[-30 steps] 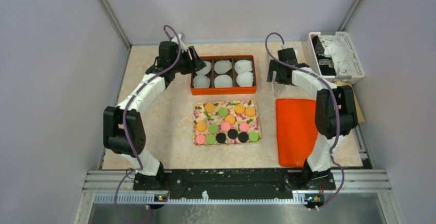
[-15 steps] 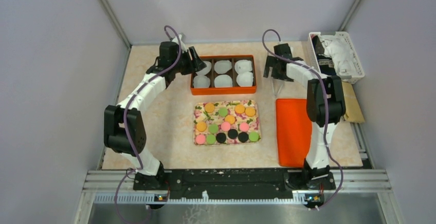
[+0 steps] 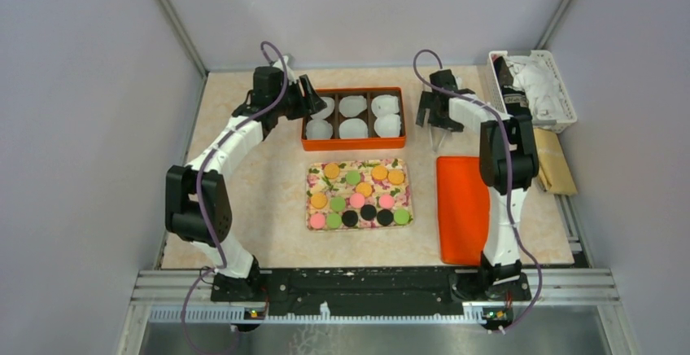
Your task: Pack the cookies
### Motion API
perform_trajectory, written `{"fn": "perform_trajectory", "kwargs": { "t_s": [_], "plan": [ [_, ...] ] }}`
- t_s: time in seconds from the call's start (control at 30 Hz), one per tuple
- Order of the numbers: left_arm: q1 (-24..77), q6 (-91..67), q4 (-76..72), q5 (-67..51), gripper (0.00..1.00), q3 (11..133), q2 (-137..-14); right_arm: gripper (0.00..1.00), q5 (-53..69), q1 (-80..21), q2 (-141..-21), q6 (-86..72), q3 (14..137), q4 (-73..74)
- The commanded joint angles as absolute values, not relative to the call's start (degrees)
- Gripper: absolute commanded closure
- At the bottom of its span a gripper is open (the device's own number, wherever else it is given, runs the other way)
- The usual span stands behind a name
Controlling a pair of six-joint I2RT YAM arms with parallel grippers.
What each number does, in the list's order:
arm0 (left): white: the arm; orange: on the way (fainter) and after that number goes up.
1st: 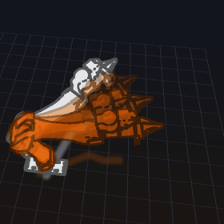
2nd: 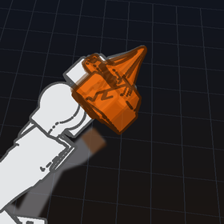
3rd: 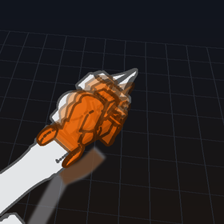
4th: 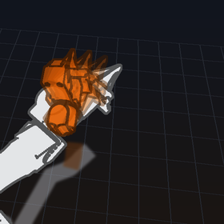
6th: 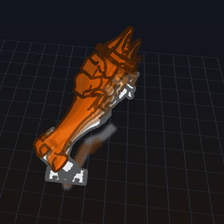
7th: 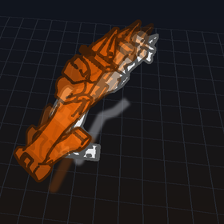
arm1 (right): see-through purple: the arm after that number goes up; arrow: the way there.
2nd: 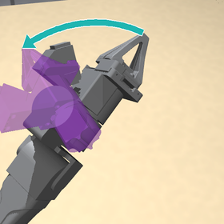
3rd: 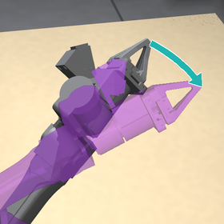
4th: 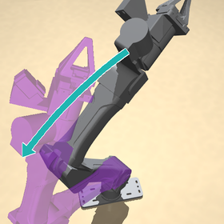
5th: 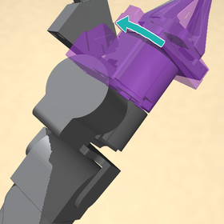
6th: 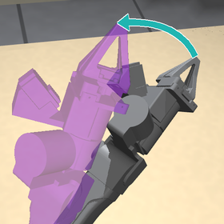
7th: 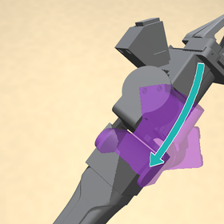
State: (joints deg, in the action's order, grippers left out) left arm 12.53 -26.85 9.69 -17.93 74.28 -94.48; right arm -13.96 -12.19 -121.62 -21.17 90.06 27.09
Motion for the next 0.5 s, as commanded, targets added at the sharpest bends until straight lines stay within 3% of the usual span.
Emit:
{"fn": "perform_trajectory", "kwargs": {
  "t_s": [0.0,0.23,0.47],
  "plan": [
    [12.7,-26.8,8.6,-18.7,0.35,73.9,-95.4,0.02,-17.6,-11.9,-124.7,-21.6,94.3,30.0],
    [12.7,-26.4,10.3,-19.2,0.34,75.0,-95.8,0.11,-16.7,-11.3,-128.6,-20.7,99.4,32.2],
    [12.7,-26.5,10.5,-19.3,0.34,75.0,-95.9,0.22,-15.4,-11.3,-127.5,-20.2,96.7,30.9]
  ]
}}
